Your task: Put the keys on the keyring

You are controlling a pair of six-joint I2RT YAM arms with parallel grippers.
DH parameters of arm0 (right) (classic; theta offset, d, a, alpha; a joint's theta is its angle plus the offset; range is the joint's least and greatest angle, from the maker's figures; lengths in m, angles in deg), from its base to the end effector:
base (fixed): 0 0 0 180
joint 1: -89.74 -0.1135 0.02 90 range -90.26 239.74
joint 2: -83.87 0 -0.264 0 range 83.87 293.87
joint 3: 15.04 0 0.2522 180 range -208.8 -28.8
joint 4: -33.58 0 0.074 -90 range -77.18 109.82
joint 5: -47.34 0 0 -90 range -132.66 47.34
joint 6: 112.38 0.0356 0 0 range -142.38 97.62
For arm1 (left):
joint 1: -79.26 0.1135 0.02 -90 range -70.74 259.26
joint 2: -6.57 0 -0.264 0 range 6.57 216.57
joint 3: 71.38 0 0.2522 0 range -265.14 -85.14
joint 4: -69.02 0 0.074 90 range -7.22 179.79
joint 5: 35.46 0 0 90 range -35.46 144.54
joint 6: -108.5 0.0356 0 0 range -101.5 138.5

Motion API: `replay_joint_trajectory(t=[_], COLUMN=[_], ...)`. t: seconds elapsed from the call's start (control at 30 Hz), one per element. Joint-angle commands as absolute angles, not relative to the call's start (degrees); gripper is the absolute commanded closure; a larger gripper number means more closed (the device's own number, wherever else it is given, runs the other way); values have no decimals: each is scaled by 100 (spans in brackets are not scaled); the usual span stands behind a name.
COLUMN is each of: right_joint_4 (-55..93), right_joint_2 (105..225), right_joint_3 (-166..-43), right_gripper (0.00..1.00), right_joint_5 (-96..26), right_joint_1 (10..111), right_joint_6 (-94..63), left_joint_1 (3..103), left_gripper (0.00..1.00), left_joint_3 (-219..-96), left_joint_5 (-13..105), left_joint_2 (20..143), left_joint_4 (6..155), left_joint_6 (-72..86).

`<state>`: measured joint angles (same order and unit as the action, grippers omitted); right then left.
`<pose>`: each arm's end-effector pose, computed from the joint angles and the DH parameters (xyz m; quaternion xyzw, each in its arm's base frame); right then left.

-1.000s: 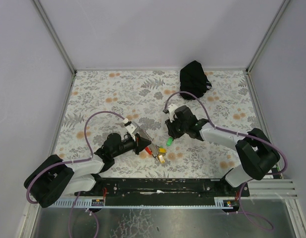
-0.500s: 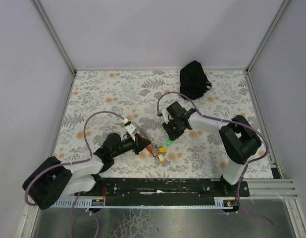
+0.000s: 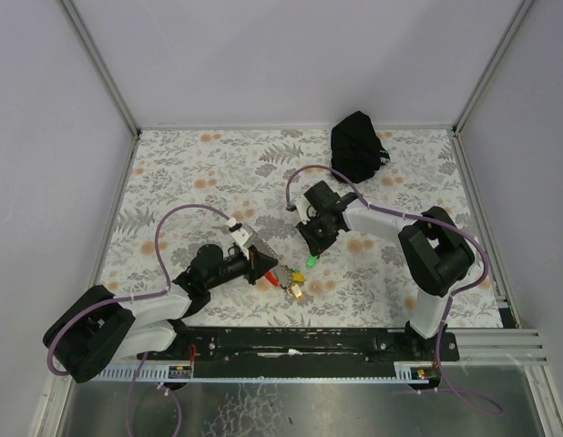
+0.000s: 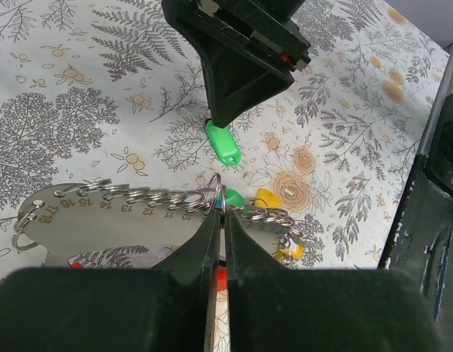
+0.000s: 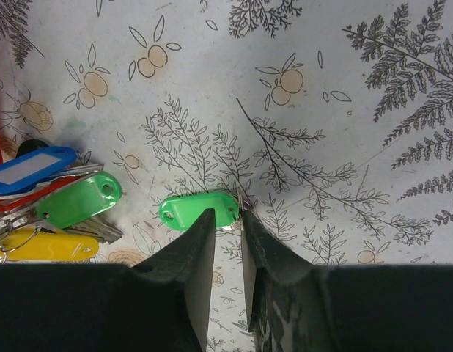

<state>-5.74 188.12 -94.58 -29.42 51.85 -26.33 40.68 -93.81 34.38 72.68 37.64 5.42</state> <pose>0.2804 0.2286 0.1663 -0.3698 0.8949 0.1726 0.1807 0.1490 -0.1346 0.1578 0.2763 0.7236 -0.3918 0.4965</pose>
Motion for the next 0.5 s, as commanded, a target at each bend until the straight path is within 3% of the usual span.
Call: replay_joint_trajectory(t=[0.0,0.27,0.47], right_joint_4=[-817,-866,-816], right_joint_2=[18906,19017,18993], right_joint_3=[-9797,-9833,-9791], right_gripper=[73,79,90], right_joint_5=[-2780,-2836,-2867], right_joint_1=[5245,5248,5250], right_joint_6=[-2731,-2745,-2745], left_joint_1=[4033,4041,4042], left_gripper=[100,100,100], left_joint_3=[-9551,-9560,-9562], left_joint_5=[3377,3376,3371], left_joint_2=[7285,7323,7326], left_joint_4=[3567,3559,3567], left_joint_6=[653,655,655])
